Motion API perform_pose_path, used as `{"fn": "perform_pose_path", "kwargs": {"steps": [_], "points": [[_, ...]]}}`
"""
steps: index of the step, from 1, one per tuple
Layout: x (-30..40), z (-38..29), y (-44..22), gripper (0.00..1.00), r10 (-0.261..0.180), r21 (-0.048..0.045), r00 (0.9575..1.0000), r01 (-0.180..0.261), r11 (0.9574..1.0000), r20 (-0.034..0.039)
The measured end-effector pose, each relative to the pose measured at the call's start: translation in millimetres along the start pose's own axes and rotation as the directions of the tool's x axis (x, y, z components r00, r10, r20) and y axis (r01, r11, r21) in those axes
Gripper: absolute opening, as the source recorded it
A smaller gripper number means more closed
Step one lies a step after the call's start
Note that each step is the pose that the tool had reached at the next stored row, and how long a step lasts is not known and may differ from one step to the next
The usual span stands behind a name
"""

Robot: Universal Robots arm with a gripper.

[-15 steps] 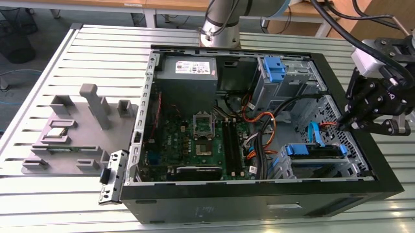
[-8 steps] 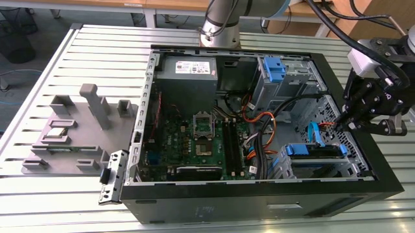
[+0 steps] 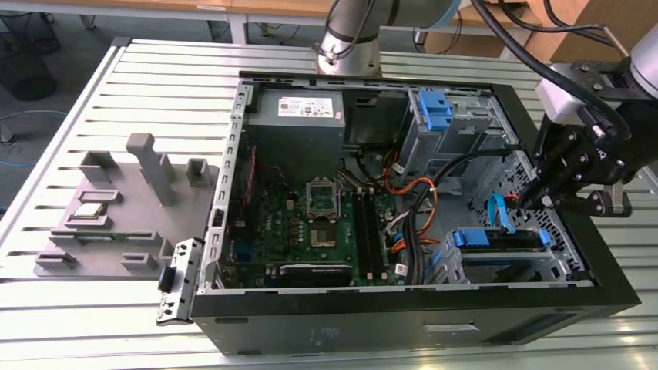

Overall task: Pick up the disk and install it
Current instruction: 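Insert the second disk wire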

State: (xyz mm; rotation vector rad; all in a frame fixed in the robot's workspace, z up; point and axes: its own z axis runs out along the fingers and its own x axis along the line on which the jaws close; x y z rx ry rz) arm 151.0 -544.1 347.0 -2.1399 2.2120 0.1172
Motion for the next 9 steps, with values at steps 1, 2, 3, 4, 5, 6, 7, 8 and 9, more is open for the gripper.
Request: {"fn": "perform_pose_path", "kwargs": {"steps": [1, 2, 3, 4, 5, 6, 7, 8, 9], "points": [[0.1, 0.0, 0.3, 0.24, 0.0, 0.0, 1.0, 0.0, 1.0, -0.0001], [0.1, 0.0, 0.3, 0.24, 0.0, 0.0, 1.0, 0.0, 1.0, -0.0001], [0.1, 0.0, 0.3, 0.24, 0.0, 0.0, 1.0, 0.0, 1.0, -0.0001], [0.1, 0.0, 0.4, 0.24, 0.0, 0.0, 1.0, 0.0, 1.0, -0.0001], [0.2, -0.2, 0.4, 0.24, 0.0, 0.0, 1.0, 0.0, 1.0, 0.0004], [0.1, -0.6, 0.4, 0.24, 0.0, -0.0001, 1.0, 0.0, 1.0, 0.0017], [0.2, -1.0, 0.4, 0.24, 0.0, -0.0001, 1.0, 0.0, 1.0, 0.0027], [0.2, -1.2, 0.4, 0.24, 0.0, -0.0001, 1.0, 0.0, 1.0, 0.0028], [0.3, -1.2, 0.4, 0.24, 0.0, -0.0001, 1.0, 0.0, 1.0, 0.0029]]}}
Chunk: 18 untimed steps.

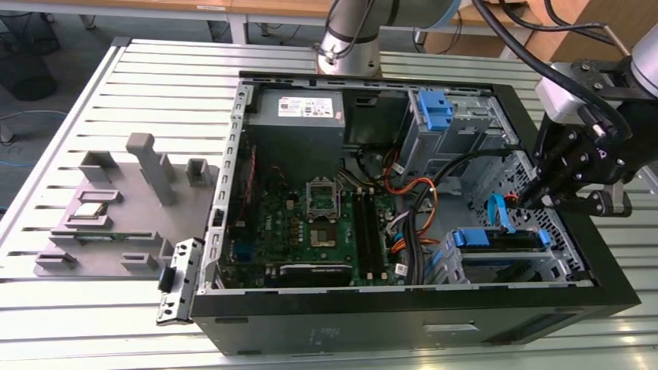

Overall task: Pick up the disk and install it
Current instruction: 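Insert the second disk wire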

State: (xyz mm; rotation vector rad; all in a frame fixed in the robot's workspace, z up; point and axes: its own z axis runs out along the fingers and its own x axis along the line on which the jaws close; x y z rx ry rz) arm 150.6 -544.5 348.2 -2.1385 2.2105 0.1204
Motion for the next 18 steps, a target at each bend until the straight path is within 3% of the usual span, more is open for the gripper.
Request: {"fn": "perform_pose_path", "kwargs": {"steps": [6, 11, 18], "points": [[0.4, 0.0, 0.0, 0.24, 0.0, -0.0021, 1.0, 0.0, 1.0, 0.0], [0.3, 0.5, -0.1, 0.24, 0.004, -0.0344, 1.0, -0.004, 0.9994, -0.0013], [0.5, 0.7, -0.1, 0.24, 0.004, -0.0359, 1.0, -0.004, 0.9993, -0.0013]]}}
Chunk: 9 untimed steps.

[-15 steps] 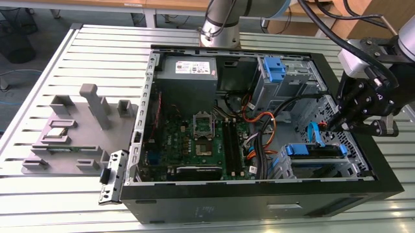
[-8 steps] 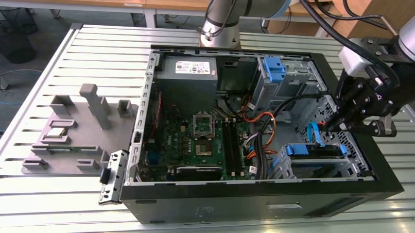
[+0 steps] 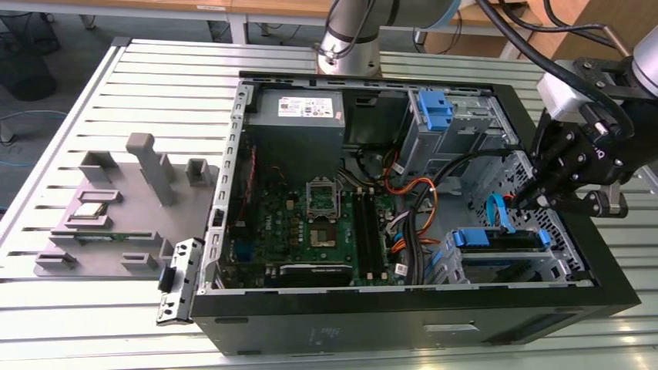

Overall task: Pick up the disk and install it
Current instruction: 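Insert the second disk wire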

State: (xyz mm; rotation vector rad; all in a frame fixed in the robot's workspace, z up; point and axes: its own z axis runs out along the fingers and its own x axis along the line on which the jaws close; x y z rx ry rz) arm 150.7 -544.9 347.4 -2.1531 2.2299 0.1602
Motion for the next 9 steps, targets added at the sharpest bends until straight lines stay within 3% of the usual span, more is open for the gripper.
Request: {"fn": "perform_pose_path", "kwargs": {"steps": [9], "points": [[0.2, 1.5, -0.1, 0.24, 0.053, 0.0051, 0.9986, -0.053, 0.9986, 0.0027]]}}
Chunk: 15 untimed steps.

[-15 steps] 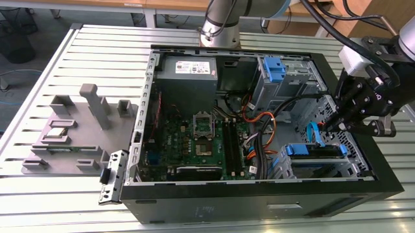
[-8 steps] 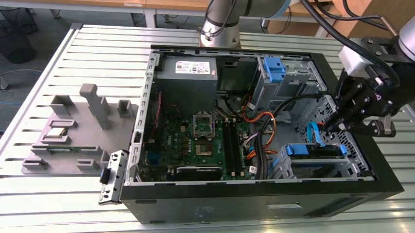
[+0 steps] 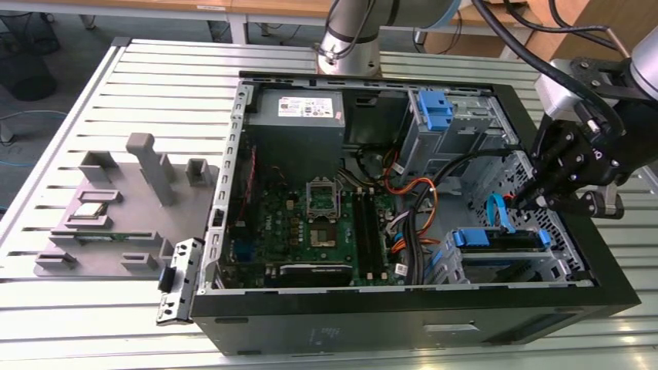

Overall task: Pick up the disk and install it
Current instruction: 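Insert the second disk wire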

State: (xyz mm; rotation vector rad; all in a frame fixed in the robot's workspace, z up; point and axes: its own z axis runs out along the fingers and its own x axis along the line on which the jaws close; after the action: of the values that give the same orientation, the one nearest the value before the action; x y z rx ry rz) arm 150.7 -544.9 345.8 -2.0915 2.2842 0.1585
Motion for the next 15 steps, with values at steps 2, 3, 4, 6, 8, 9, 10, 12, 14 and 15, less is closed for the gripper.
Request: {"fn": "perform_pose_path", "kwargs": {"steps": [2, 3, 4, 6, 8, 9, 10, 12, 14, 15], "points": [[0.0, 0.0, 0.0, 0.24, 0.0, 0.0001, 1.0, 0.0, 1.0, 0.0001], [0.0, 0.0, 0.0, 0.24, 0.0, 0.0001, 1.0, 0.0, 1.0, 0.0001], [0.0, 0.0, 0.0, 0.24, 0.001, 0.0001, 1.0, -0.001, 1.0, 0.0001], [0.0, 0.0, 0.0, 0.24, 0.001, 0.0001, 1.0, -0.001, 1.0, 0.0001], [0.0, 0.0, 0.0, 0.24, 0.001, 0.0001, 1.0, -0.001, 1.0, 0.0001], [0.0, 0.0, 0.0, 0.24, 0.001, 0.0001, 1.0, -0.001, 1.0, -0.0001], [0.0, 0.0, 0.0, 0.22, 0.001, 0.0001, 1.0, -0.001, 1.0, -0.0001], [0.0, 0.0, 0.0, 0.16, 0.001, 0.0001, 1.0, -0.001, 1.0, -0.0001], [0.0, 0.0, 0.0, 0.16, 0.001, 0.0001, 1.0, -0.001, 1.0, -0.0001], [0.0, 0.0, 0.0, 0.16, 0.001, 0.0001, 1.0, -0.001, 1.0, -0.0002]]}}
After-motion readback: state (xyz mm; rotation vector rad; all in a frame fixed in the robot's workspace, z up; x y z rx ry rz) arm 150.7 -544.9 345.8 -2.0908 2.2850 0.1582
